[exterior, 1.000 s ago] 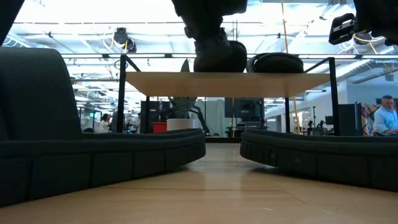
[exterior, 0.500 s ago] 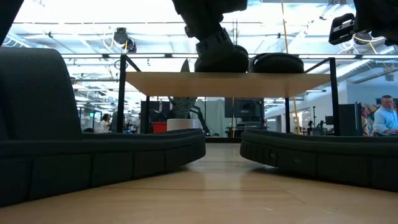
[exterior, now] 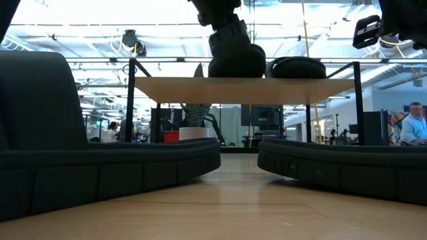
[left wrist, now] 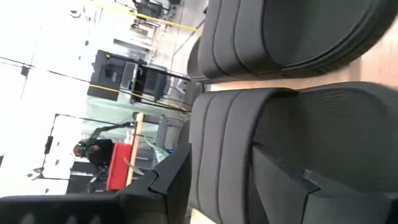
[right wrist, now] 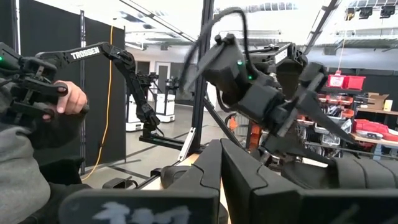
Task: Pick and place slides into the shelf
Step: Put the top black slide on the shelf
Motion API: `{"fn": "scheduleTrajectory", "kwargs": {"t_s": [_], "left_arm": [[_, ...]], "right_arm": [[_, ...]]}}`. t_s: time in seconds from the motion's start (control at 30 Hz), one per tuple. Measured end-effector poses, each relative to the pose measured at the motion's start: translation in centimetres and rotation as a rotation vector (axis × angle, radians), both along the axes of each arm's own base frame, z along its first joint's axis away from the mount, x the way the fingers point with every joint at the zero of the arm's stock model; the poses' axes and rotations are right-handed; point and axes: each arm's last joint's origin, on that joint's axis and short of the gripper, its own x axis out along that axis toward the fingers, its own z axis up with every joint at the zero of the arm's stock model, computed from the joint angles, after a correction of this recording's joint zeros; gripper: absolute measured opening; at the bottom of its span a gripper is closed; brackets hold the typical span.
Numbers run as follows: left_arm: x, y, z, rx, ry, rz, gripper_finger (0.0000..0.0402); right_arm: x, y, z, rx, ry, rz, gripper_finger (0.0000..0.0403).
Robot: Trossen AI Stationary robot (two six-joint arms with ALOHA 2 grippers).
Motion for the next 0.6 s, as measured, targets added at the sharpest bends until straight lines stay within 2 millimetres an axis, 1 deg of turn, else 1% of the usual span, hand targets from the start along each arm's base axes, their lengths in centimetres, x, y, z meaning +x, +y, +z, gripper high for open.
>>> {"fn": "scheduleTrajectory", "kwargs": {"t_s": [0.17,0.33,0.43,0.53,0.6], "left_arm": [[-0.4,-1.2,0.5,-0.019,-0.024,-0.03,0.0172],[-0.5,-1.4,0.5,-0.074,-0.044,-0.055,0.0173],[-0.7,-2.0,0.6,-0.094,-0.063,-0.065,0.0169],[-1.2,-3.2,1.0,-0.117,-0.066,-0.109,0.0145],[-1.7,-3.8,1.4,-0.187,-0.053,-0.167,0.0115]], "right_arm": [[0.0,0.0,0.0,-0.001,0.004,0.0,0.0],[0.0,0.0,0.0,-0.001,0.004,0.0,0.0],[0.0,0.0,-0.1,-0.001,0.007,0.0,0.0],[0.0,0.0,-0.1,-0.001,0.007,0.0,0.0],[0.0,0.0,-0.1,-0.002,0.007,0.0,0.0]]}}
